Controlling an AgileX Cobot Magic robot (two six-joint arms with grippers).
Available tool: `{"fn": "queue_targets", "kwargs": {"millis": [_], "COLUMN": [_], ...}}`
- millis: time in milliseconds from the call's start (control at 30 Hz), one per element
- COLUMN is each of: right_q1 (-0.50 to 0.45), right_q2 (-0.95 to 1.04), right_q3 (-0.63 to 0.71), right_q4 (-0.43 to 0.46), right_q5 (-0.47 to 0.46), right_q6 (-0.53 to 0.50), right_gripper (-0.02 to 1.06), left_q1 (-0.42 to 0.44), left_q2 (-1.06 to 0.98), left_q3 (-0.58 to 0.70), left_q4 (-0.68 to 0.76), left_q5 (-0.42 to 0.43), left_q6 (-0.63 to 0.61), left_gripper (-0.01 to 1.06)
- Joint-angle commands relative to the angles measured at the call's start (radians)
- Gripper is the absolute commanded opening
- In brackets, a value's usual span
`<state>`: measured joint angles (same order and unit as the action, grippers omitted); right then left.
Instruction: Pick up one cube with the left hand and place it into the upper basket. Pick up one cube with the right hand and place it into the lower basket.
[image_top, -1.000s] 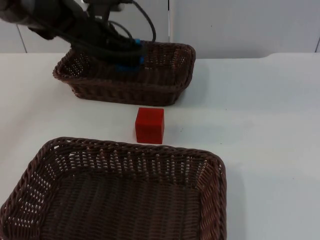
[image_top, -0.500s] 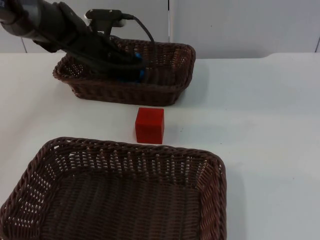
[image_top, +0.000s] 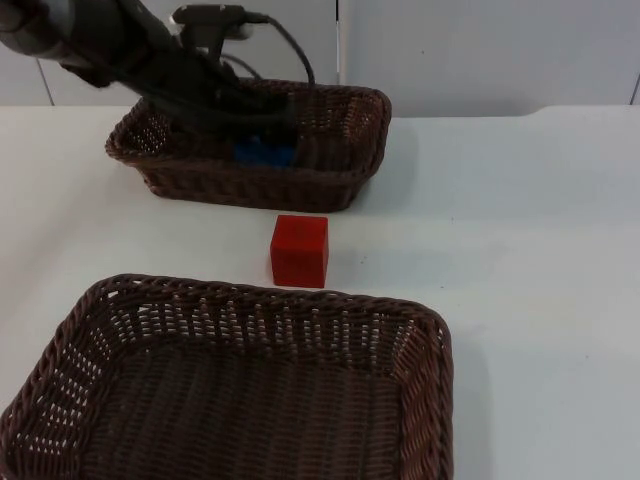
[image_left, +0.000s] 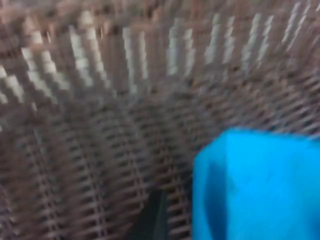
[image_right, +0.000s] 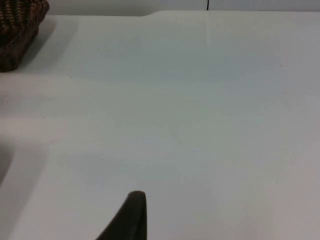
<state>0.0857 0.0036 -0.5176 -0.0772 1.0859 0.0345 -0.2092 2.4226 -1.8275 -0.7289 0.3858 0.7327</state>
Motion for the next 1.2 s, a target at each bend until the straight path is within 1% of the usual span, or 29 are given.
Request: {"fn": "queue_targets", "kwargs": {"millis": [0, 167, 300, 467, 600, 700, 833, 900, 967, 1100, 1167], "right_q1": [-0.006, -0.006, -0.006, -0.006, -0.006, -0.006, -0.006, -0.006, -0.006, -0.006, -0.006], "right_q2": [-0.004, -0.004, -0.004, -0.004, -0.004, -0.004, -0.004, -0.004, -0.004, -0.004, -0.004], "right_q3": [0.002, 0.002, 0.002, 0.002, 0.002, 0.002, 0.002, 0.002, 0.002, 0.002, 0.002], "right_q4": [-0.002, -0.002, -0.005, -0.005, -0.003, -0.003, -0.003, -0.003, -0.003, -0.003, -0.003], "right_q5": [-0.006, -0.006, -0.006, -0.006, -0.006, -0.006, -0.006, -0.006, -0.006, -0.006, -0.006], "right_q6": [-0.001, -0.001, -0.001, -0.001, -0.001, -0.001, -0.001, -0.001, -0.001, -0.001, -0.001], "right_gripper": [1.05, 1.05, 1.05, 1.05, 1.05, 1.05, 1.05, 1.05, 1.05, 1.05, 1.05], "left_q1": [0.001, 0.001, 0.001, 0.001, 0.001, 0.001, 0.001, 0.001, 0.001, 0.001, 0.001], "left_q2": [-0.056, -0.146, -0.243, -0.289, -0.34, -0.35, -0.363, -0.369, -0.369, -0.392, -0.404], "left_q3": [-0.011, -0.011, -0.011, -0.011, -0.011, -0.011, -0.011, -0.011, -0.011, -0.007, 0.005], "left_q4": [-0.016, -0.016, -0.013, -0.009, -0.003, 0.005, 0.025, 0.042, 0.044, 0.085, 0.102], "left_q5": [0.019, 0.058, 0.12, 0.16, 0.227, 0.239, 0.246, 0.25, 0.252, 0.289, 0.289], "left_q6": [-0.008, -0.008, -0.008, -0.008, -0.008, -0.015, -0.049, -0.087, -0.09, -0.12, -0.127], "left_gripper": [0.9, 0.9, 0.9, 0.9, 0.9, 0.9, 0.9, 0.9, 0.9, 0.9, 0.9]}}
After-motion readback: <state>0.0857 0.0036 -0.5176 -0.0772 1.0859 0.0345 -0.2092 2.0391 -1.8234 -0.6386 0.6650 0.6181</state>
